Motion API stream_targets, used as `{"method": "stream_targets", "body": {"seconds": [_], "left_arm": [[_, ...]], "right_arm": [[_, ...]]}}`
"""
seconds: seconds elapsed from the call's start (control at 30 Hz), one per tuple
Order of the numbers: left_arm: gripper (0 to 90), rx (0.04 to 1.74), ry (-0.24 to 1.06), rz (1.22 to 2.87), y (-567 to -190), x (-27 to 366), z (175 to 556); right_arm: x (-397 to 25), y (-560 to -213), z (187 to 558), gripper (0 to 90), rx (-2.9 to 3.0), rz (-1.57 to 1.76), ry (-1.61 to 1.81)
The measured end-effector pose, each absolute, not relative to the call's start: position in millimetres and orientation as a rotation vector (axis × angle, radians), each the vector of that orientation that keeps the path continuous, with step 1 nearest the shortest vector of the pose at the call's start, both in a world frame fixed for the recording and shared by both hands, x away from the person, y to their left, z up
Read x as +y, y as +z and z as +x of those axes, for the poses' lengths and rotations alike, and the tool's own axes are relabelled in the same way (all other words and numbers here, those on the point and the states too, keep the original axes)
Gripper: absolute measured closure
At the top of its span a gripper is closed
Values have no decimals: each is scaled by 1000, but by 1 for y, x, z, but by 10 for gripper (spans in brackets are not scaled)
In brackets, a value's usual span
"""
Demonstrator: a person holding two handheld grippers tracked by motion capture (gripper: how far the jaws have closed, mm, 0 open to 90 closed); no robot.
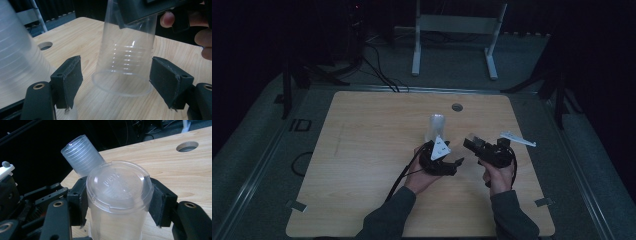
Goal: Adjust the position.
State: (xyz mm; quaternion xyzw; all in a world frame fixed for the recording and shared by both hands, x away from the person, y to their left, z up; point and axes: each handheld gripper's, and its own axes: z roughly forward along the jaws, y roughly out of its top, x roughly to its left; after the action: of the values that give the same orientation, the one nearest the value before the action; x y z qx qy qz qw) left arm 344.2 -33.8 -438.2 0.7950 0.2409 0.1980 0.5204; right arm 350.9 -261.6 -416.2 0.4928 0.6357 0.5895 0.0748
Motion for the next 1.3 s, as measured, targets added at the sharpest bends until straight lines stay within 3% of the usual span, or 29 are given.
{"method": "stream_targets", "body": {"seconds": [1.3], "left_arm": [[273, 555, 475, 1930, -447, -49, 349]], "right_arm": [[-261, -421, 351, 409, 1915, 1501, 1915]]}}
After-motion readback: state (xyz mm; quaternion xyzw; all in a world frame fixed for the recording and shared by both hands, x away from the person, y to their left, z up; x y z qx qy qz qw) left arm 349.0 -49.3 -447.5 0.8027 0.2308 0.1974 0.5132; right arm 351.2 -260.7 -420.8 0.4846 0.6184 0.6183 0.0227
